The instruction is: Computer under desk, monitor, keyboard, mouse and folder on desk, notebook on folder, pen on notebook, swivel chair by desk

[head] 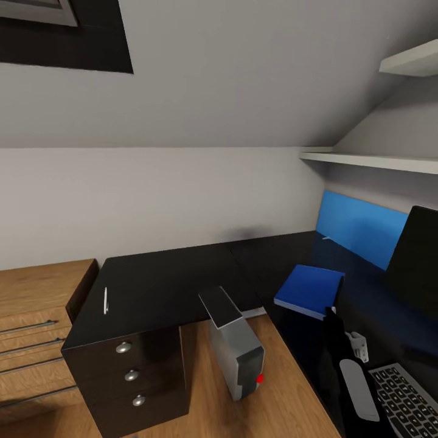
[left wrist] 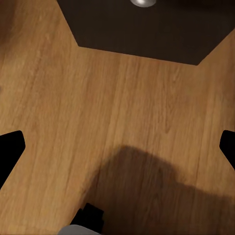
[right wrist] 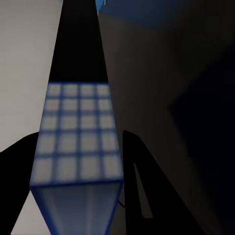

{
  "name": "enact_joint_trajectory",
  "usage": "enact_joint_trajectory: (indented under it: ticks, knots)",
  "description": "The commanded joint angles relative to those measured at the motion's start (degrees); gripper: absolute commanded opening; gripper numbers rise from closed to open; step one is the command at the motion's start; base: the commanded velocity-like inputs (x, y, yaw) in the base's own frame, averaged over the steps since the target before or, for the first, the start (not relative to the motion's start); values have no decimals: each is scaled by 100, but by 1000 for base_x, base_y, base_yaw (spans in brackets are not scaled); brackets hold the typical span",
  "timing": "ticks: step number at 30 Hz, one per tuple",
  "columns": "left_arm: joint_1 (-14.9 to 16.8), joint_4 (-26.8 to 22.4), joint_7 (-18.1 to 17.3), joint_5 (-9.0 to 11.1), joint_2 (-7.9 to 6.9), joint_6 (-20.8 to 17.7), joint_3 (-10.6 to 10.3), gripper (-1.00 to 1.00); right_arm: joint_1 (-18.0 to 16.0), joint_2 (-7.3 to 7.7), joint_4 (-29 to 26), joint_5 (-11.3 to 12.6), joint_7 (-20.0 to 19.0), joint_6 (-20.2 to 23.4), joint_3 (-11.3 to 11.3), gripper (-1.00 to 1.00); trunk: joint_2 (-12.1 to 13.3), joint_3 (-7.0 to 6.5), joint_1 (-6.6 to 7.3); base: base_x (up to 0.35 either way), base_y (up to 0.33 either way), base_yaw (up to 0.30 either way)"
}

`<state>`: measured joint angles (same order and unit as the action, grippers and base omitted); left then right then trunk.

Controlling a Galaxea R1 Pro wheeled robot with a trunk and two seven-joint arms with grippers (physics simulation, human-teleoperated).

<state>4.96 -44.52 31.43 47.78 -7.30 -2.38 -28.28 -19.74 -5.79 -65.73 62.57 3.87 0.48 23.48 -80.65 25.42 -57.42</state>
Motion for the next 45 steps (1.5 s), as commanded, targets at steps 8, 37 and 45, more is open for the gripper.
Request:
enact_joint_trajectory:
  ticks: [8,37,45]
  knots:
    - [5,-13,47,13,-8,-17,-37,100,-4,-5,-10,50,99,-52,7,-100,-4,7,0,-44,-30,0]
    - [5,-13,47,20,-8,-17,-36,100,-4,-1,-10,62,221,-285,-58,-100,-4,7,0,14,12,0]
    - [5,-13,47,21,-8,-19,-37,100,-4,-1,-17,62,222,-285,-115,100,-4,7,0,0,0,0]
